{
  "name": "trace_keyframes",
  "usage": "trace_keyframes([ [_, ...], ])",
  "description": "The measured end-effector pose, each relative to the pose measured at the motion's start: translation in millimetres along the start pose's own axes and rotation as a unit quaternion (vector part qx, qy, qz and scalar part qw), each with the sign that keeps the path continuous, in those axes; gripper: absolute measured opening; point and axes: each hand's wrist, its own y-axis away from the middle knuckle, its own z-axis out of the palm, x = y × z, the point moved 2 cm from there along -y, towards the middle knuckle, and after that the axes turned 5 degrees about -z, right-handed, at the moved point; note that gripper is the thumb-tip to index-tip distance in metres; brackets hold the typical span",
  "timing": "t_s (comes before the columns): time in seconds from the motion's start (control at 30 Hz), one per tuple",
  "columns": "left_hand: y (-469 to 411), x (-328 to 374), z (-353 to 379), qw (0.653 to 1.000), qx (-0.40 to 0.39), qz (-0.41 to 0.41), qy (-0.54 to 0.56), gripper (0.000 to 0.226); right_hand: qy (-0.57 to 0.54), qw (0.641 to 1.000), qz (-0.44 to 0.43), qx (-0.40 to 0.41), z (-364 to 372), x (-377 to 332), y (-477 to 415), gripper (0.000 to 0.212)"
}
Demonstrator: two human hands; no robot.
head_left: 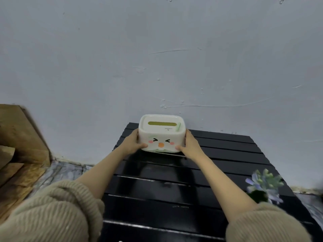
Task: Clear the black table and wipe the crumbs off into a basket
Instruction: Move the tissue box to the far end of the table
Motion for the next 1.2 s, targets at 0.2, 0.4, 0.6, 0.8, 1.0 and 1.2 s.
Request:
trace_keyframes([
  [0.2,-15.2,-8.4,5.6,0.999,-0.01,0.013,0.035,0.071,-0.003,1.0,0.011,0.012,6.5,14.6,-12.7,0.067],
  [0.4,17.4,2.7,15.4,0.999,0.019,0.029,0.031,0.052,0.004,0.999,0.039,-0.011,5.3,13.2,4.8,0.083],
  [0.6,71.0,21.2,28.6,0.99,0.094,0.103,0.01,0.052,0.034,0.998,0.036,-0.04,0.4,6.8,45.1,0.082],
  [0.8,112.8,20.1,55.8,0.992,0.034,0.107,-0.055,0.059,0.061,0.997,0.015,-0.043,-3.2,-1.4,105.4,0.085],
  [1.0,154.9,15.5,67.7,0.987,-0.001,0.092,-0.134,0.059,0.069,0.997,0.009,-0.033,-13.4,-8.3,181.1,0.084],
  [1.2,179.9,15.8,76.1,0.983,-0.04,0.072,-0.164,0.058,0.027,0.999,0.024,-0.028,-31.8,-3.3,252.2,0.083],
])
